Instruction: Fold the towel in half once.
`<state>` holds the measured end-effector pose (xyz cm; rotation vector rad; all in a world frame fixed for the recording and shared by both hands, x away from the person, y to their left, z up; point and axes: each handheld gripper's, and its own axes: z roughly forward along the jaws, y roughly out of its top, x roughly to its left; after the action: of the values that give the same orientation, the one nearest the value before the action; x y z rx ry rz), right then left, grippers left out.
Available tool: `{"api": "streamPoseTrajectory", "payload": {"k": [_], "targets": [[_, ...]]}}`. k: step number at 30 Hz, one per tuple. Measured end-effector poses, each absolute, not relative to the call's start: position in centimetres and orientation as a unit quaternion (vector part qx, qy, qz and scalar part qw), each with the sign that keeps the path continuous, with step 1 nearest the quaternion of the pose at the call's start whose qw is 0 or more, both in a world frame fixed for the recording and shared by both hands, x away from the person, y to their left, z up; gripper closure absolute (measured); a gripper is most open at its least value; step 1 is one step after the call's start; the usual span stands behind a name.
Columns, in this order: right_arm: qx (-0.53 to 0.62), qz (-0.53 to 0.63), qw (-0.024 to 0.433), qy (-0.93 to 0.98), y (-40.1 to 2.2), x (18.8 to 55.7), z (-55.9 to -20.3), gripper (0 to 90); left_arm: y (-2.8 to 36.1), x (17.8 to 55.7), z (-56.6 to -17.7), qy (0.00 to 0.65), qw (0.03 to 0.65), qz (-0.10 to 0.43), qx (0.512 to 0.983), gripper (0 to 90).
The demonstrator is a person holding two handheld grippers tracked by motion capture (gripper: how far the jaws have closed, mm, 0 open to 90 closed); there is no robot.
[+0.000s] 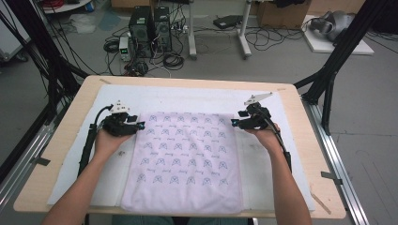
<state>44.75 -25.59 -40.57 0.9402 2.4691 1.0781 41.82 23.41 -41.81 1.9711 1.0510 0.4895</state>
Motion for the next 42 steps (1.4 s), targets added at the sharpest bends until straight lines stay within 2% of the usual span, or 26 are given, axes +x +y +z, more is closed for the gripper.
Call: {"api": "streamPoseTrajectory", "payload": {"k": [2, 5, 9, 12, 15, 17, 18, 20, 21, 22, 24, 26, 31, 42], "targets": [[0.333, 0.385, 0.147, 0.848, -25.8, 45.3, -41.0, 45.5, 23.6, 42.9, -41.8, 0.438, 0.419, 0.200, 0.770, 48.6], [0.346, 0.381, 0.139, 0.846, -25.8, 45.9, -42.0, 45.0, 24.0, 44.6, -42.2, 0.461, 0.413, 0.179, 0.765, 45.3], [0.349, 0.392, 0.126, 0.842, -25.4, 46.4, -42.7, 46.2, 24.1, 45.4, -43.5, 0.464, 0.430, 0.151, 0.759, 45.5], [0.356, 0.388, 0.111, 0.843, -25.0, 46.8, -42.9, 45.0, 23.6, 45.6, -44.5, 0.460, 0.402, 0.139, 0.779, 45.9], [0.354, 0.383, 0.106, 0.847, -24.3, 47.2, -43.0, 44.8, 23.4, 45.7, -44.6, 0.457, 0.402, 0.149, 0.779, 54.4], [0.360, 0.371, 0.107, 0.849, -23.7, 47.5, -43.2, 45.4, 23.3, 45.7, -44.6, 0.451, 0.400, 0.153, 0.783, 65.8], [0.364, 0.366, 0.105, 0.850, -23.6, 47.6, -43.3, 47.4, 23.3, 45.7, -44.7, 0.453, 0.401, 0.154, 0.781, 67.4], [0.367, 0.358, 0.094, 0.854, -23.2, 47.7, -43.7, 56.1, 23.3, 45.8, -44.8, 0.453, 0.411, 0.147, 0.777, 74.4], [0.365, 0.350, 0.101, 0.857, -22.9, 47.7, -43.8, 62.5, 23.3, 45.8, -44.8, 0.451, 0.412, 0.147, 0.778, 76.9], [0.361, 0.353, 0.090, 0.858, -22.8, 47.7, -43.7, 71.5, 23.3, 45.9, -44.8, 0.448, 0.414, 0.148, 0.779, 79.3], [0.352, 0.345, 0.084, 0.866, -22.4, 47.7, -43.5, 81.5, 23.3, 45.9, -44.6, 0.443, 0.411, 0.151, 0.782, 83.3], [0.352, 0.347, 0.085, 0.865, -22.4, 47.7, -43.3, 83.6, 23.3, 46.0, -44.1, 0.442, 0.412, 0.157, 0.782, 87.4], [0.364, 0.362, 0.083, 0.854, -23.4, 47.7, -42.4, 84.6, 23.0, 46.1, -42.6, 0.431, 0.422, 0.173, 0.779, 87.6], [0.350, 0.380, 0.122, 0.847, -24.2, 48.0, -38.0, 84.7, 22.9, 46.9, -38.4, 0.414, 0.454, 0.206, 0.762, 87.7]]}}
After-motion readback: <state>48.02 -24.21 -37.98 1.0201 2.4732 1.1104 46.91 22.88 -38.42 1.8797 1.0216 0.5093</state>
